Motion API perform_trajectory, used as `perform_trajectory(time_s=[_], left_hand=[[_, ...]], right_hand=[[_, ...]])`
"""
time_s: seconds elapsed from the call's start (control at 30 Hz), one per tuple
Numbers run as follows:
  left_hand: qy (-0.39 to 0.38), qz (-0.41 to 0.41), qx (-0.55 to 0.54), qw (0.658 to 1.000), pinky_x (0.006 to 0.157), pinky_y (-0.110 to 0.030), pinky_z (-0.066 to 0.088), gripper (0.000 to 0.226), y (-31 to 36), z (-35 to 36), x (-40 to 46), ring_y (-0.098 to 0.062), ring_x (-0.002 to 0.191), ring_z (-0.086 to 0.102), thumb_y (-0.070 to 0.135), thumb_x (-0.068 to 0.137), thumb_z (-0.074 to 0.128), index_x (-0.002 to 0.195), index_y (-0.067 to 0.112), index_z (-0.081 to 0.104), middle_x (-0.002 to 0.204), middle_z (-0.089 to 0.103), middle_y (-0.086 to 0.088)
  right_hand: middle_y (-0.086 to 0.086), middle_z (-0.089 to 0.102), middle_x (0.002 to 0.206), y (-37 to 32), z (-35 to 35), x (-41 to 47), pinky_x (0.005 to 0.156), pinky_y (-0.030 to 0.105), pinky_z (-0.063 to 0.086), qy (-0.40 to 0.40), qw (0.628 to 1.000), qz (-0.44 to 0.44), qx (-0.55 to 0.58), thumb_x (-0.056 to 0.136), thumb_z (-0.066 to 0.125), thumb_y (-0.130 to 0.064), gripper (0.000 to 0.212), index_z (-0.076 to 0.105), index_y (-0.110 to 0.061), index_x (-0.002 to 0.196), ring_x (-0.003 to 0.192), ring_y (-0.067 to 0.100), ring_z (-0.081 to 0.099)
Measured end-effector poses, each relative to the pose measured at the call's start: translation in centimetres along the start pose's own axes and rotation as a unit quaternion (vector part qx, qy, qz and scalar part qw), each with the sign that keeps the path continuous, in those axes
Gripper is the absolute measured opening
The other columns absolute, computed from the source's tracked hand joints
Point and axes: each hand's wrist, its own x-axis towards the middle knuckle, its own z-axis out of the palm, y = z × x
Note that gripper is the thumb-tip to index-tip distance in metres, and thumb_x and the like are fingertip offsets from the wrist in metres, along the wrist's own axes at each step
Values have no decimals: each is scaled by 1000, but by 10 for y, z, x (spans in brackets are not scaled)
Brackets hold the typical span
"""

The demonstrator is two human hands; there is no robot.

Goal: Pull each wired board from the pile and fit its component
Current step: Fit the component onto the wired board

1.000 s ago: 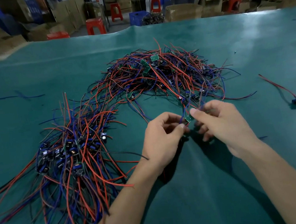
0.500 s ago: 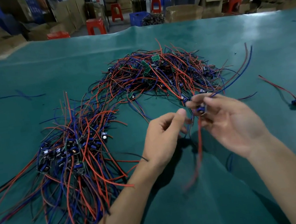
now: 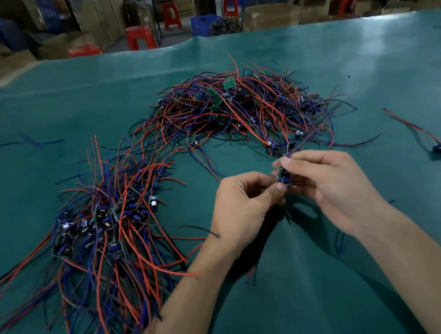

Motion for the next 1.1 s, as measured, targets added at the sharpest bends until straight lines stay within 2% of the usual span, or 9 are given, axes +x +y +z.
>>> perform_trajectory(time_s=[0.13,0.3,0.5,0.63,0.7,0.77,0.83,0.93,1.1], left_hand=[[-35,-5,52,998,51,-11,39,10,-2,0,1,1,49,53,4,91,72,81,4,73,64,68,-5],[-63,-7,72,995,58,-18,45,16,-2,1,1,-7,57,57,6,93,70,79,14,70,65,69,-3],[-1,-6,3,1000,48,-17,45,13,0,0,1,-6,44,52,4,98,62,87,9,65,63,66,-11],[43,-9,-44,998,41,-18,41,7,-1,1,5,-17,44,46,11,102,57,94,10,57,58,64,-11],[24,4,-48,999,43,-20,43,9,-1,0,4,-21,49,50,12,102,58,92,12,58,62,65,-15],[0,33,-17,999,45,-17,40,13,-1,-1,4,-10,44,50,15,101,59,90,9,62,64,67,-14],[-15,47,-3,999,48,-18,39,16,-2,-1,3,-5,46,48,15,101,59,89,5,65,64,67,-10],[-40,38,-2,998,61,-33,44,17,-4,1,2,-19,58,54,14,101,60,86,9,66,65,67,-10],[-67,27,72,995,59,-20,45,15,-9,1,2,-4,56,55,17,96,68,83,14,74,74,75,-6]], right_hand=[[4,75,79,1,-11,7,59,22,52,66,995,-54,-47,92,68,-2,23,73,-14,72,74,15,67],[-6,73,70,0,-34,18,52,21,52,194,966,-130,-106,91,70,-1,23,71,-18,75,66,10,65],[-13,69,73,-3,-56,20,68,50,62,393,866,-214,-224,92,60,-37,16,70,-27,85,56,5,66],[-6,74,69,4,-27,8,69,57,58,254,916,-157,-266,87,59,-58,37,73,-25,78,63,21,69],[-10,75,74,8,-5,0,70,48,61,164,935,-168,-266,84,67,-56,28,76,-29,82,68,14,71],[-15,76,80,13,9,-5,73,31,61,127,935,-213,-253,83,76,-42,12,76,-31,86,73,7,73],[-16,76,81,13,10,-7,74,20,57,129,927,-250,-247,84,81,-26,9,75,-30,90,73,3,72],[-14,74,76,-1,4,-6,73,16,52,164,908,-297,-245,87,79,-17,11,74,-24,93,70,-3,68],[-7,71,78,-69,12,1,66,35,55,244,873,-385,-174,89,74,-25,2,73,-24,91,68,9,64]])
